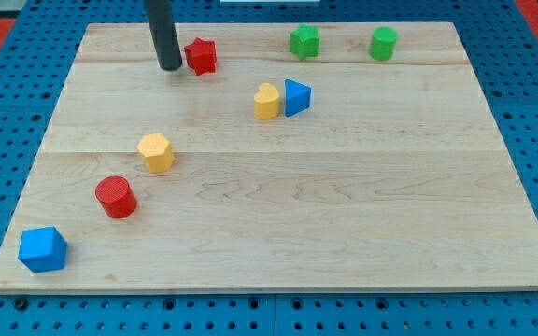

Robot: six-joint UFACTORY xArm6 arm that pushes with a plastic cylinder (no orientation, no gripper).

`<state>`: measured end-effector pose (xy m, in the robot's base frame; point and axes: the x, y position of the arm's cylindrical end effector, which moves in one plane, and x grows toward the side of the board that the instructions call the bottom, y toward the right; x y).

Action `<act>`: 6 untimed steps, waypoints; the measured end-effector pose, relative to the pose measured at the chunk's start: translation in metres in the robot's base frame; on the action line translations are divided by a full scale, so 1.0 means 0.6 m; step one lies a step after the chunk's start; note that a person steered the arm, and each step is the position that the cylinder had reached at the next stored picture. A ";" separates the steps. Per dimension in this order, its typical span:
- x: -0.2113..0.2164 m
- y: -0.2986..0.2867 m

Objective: Place red star horizontally towards green star

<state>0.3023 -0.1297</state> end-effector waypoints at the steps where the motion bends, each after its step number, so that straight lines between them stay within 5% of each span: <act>1: 0.002 0.056; 3: -0.052 0.060; 4: -0.009 0.052; 6: -0.044 -0.047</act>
<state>0.2760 -0.1577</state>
